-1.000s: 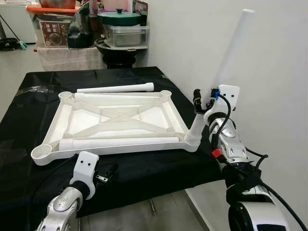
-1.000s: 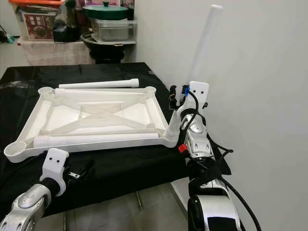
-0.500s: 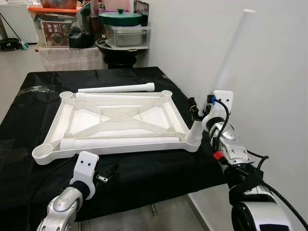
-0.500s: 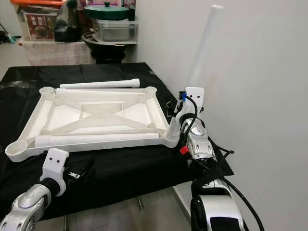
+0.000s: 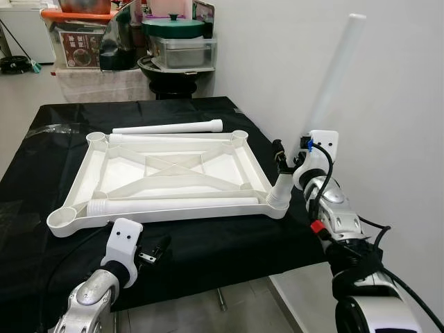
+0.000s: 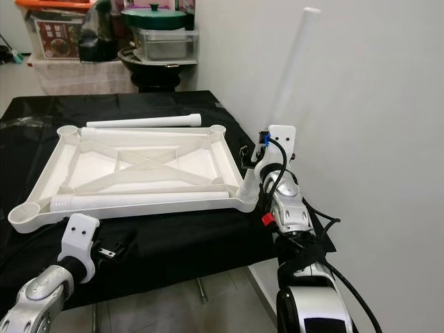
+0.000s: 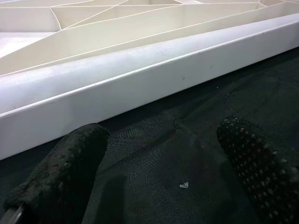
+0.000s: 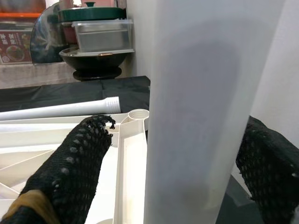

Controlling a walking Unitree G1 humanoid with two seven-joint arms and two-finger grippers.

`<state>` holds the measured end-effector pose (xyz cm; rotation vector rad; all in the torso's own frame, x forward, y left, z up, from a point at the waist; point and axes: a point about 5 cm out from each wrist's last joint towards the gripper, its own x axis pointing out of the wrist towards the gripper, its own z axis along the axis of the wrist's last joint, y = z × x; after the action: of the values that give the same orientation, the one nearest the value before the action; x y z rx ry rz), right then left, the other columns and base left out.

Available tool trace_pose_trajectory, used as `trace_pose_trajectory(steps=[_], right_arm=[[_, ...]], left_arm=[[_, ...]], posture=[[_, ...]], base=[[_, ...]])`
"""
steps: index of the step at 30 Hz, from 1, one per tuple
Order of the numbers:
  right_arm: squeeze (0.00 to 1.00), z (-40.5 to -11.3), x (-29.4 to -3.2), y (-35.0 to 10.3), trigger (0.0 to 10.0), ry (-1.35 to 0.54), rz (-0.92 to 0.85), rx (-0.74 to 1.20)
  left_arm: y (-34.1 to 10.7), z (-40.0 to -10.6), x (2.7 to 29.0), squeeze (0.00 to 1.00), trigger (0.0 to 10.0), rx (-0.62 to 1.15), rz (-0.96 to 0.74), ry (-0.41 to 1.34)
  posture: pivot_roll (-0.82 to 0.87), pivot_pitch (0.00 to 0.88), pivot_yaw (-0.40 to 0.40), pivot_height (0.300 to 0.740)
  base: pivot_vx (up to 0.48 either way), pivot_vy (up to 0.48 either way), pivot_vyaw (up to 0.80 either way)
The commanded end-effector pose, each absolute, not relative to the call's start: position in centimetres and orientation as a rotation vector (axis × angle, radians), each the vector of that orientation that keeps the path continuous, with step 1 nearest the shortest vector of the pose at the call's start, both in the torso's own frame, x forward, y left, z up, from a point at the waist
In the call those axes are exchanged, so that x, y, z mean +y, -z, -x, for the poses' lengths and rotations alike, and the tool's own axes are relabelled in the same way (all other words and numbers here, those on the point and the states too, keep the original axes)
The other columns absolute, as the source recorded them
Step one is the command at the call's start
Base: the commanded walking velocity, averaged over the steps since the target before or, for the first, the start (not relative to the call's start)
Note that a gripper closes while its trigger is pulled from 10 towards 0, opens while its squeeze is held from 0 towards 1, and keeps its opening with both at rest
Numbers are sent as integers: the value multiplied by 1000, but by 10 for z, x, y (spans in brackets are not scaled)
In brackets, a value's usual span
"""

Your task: Building children table

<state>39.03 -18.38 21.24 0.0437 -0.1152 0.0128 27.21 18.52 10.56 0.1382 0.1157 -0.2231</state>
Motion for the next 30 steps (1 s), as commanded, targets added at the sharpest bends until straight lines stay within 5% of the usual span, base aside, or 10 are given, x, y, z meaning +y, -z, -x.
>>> trace_pose_trajectory(steps=[1,30], right_arm=[[0,-388,-186,-208,10000,-9,-41,-98],[0,-337,-188,-199,10000,-33,-41,-54]], left_arm=[[-103,-272,185,0,10000,122,-131,230],[-101,-270,185,0,10000,130,-123,240]], posture=[[70,0,-74,740],[32,0,-66,740]], base=[[0,0,0],[0,0,0]])
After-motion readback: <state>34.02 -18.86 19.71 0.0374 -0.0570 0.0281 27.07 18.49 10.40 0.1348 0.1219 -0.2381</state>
